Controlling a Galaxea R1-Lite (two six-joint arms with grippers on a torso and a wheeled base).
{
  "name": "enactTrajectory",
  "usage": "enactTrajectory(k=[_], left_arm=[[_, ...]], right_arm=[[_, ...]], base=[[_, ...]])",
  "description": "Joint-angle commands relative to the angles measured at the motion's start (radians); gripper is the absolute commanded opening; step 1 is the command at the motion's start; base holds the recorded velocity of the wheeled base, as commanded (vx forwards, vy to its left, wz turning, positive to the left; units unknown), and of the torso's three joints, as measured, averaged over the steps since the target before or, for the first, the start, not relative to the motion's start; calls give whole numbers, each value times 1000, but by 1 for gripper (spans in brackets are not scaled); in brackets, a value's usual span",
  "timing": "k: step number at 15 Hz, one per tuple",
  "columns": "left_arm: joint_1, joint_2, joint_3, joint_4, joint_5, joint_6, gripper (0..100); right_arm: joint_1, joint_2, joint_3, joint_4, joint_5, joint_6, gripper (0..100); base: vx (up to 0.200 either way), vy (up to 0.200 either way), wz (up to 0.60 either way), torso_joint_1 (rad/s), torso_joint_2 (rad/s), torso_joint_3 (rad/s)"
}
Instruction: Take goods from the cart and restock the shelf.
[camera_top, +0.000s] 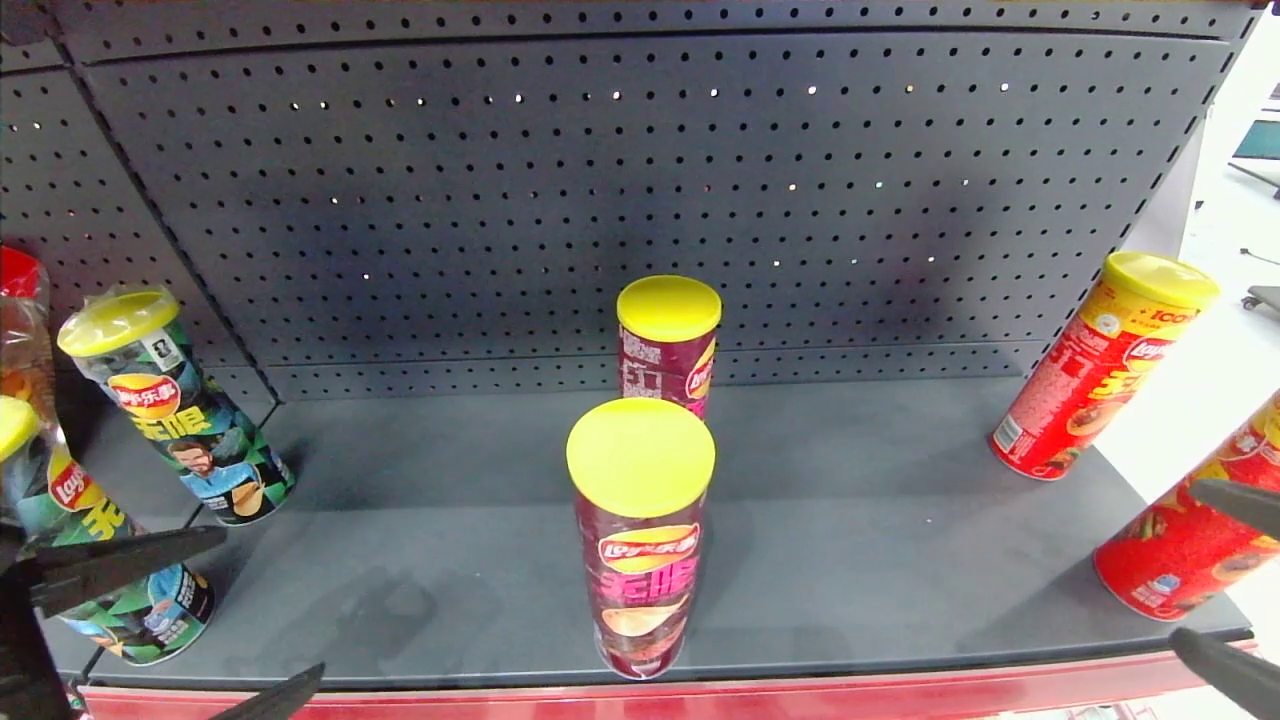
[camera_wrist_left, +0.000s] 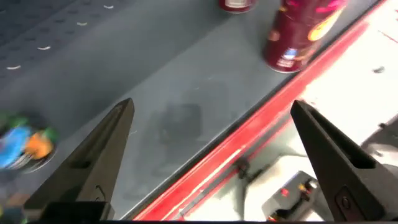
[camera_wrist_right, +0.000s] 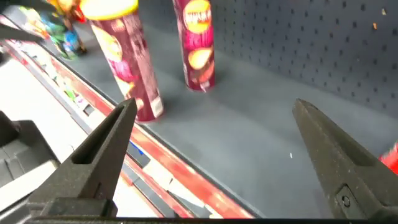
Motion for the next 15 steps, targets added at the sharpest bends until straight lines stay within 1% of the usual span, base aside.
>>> enactTrajectory(k=[1, 2, 3, 4, 5, 6, 7, 8, 9, 10, 11, 12, 13, 14, 15], left_arm=[[2, -156, -9, 109, 96, 0, 100], [4, -208, -21, 158, 110, 0, 100], [30, -283, -43, 215, 136, -3, 100], [100, -337, -50, 247, 144, -16, 100], [176, -389, -52, 287, 144, -39, 100], [281, -500, -46, 395, 142, -105, 100], [321, -582, -41, 510, 142, -146, 100], [344, -717, -40, 689, 141, -174, 100], [353, -765, -43, 806, 141, -193, 100], [357, -756, -50, 839, 150, -281, 100], [357, -756, -27, 796, 159, -319, 100], [357, -756, 0, 772, 175, -333, 100], [357, -756, 42, 743, 210, -347, 100], [357, -757, 212, 433, 245, -359, 100], [357, -757, 352, 160, 230, -348, 100]], right_arm=[[-4, -59, 49, 13, -10, -6, 100], [-6, -93, 58, 31, -27, -10, 100], [-27, -166, 40, 142, -85, -26, 100], [-50, -226, 12, 245, -140, -29, 100], [-73, -280, -9, 334, -189, -29, 100], [-115, -351, -49, 476, -270, -29, 100], [-150, -386, -75, 559, -320, -27, 100], [-224, -430, -90, 643, -385, -26, 100], [-291, -458, -86, 682, -419, -26, 100], [-409, -492, -77, 737, -427, -24, 100], [-506, -519, -70, 797, -424, -24, 100], [-551, -535, -58, 829, -419, -26, 100], [-586, -564, -32, 849, -402, -29, 100], [-609, -627, 78, 815, -278, -27, 100], [-607, -625, 115, 717, -232, -26, 100]], base=[[0, 0, 0, 0, 0, 0], [0, 0, 0, 0, 0, 0], [0, 0, 0, 0, 0, 0], [0, 0, 0, 0, 0, 0], [0, 0, 0, 0, 0, 0], [0, 0, 0, 0, 0, 0], [0, 0, 0, 0, 0, 0], [0, 0, 0, 0, 0, 0], [0, 0, 0, 0, 0, 0], [0, 0, 0, 0, 0, 0], [0, 0, 0, 0, 0, 0], [0, 0, 0, 0, 0, 0], [0, 0, 0, 0, 0, 0], [0, 0, 0, 0, 0, 0], [0, 0, 0, 0, 0, 0]])
